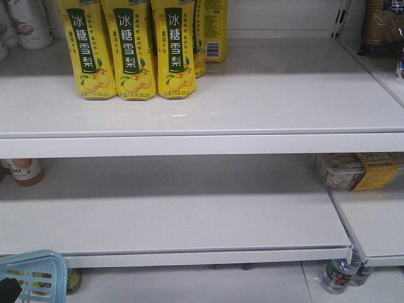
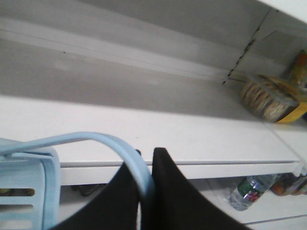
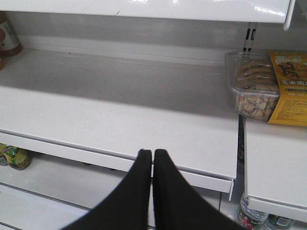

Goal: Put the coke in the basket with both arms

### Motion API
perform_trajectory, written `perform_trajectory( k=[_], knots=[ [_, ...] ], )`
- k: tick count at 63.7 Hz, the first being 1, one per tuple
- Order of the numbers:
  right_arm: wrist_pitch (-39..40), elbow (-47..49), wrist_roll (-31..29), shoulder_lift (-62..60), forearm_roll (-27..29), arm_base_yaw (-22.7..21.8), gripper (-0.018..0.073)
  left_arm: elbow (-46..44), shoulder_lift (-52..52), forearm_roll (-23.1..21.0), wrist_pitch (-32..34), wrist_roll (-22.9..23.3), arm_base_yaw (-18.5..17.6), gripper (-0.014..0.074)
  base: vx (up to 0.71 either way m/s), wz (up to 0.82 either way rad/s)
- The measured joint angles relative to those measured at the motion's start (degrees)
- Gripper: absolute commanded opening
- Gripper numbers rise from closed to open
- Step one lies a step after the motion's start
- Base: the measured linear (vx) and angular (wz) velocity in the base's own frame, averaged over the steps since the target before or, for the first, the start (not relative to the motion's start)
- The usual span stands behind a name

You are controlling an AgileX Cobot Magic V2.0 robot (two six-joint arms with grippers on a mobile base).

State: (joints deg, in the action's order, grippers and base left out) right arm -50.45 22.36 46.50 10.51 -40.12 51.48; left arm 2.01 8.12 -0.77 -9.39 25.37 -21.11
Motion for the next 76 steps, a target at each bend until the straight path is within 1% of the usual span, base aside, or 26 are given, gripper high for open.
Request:
perform_trajectory(
  k=[6,15,22,33,38,45,55,76],
  knots=[
    [0.0,0.0,0.0,0.0,0.0,0.0,-0.0005,0.3,-2.8,-0.5,-1.7,-3.1,2.3,-0.0006,0.00,0.00],
    [0.0,0.0,0.0,0.0,0.0,0.0,-0.0005,0.3,-7.6,-1.2,-1.9,-6.1,8.0,-0.0006,0.00,0.00],
    [0.0,0.0,0.0,0.0,0.0,0.0,-0.0005,0.3,-8.4,-1.3,-1.8,-9.2,12.6,-0.0006,0.00,0.00],
    [0.0,0.0,0.0,0.0,0.0,0.0,-0.0005,0.3,-8.4,-1.6,-1.6,-14.0,17.2,-0.0006,0.00,0.00],
    [0.0,0.0,0.0,0.0,0.0,0.0,-0.0005,0.3,-8.4,-2.9,-0.8,-16.7,18.3,-0.0006,0.00,0.00],
    [0.0,0.0,0.0,0.0,0.0,0.0,-0.0005,0.3,-8.4,-4.2,0.6,-18.8,19.0,-0.0006,0.00,0.00],
    [0.0,0.0,0.0,0.0,0.0,0.0,-0.0005,0.3,-8.4,-4.7,2.2,-19.1,19.2,-0.0006,0.00,0.00],
    [0.0,0.0,0.0,0.0,0.0,0.0,-0.0005,0.3,-8.4,-4.9,2.7,-19.2,19.2,-0.0006,0.00,0.00]
  ],
)
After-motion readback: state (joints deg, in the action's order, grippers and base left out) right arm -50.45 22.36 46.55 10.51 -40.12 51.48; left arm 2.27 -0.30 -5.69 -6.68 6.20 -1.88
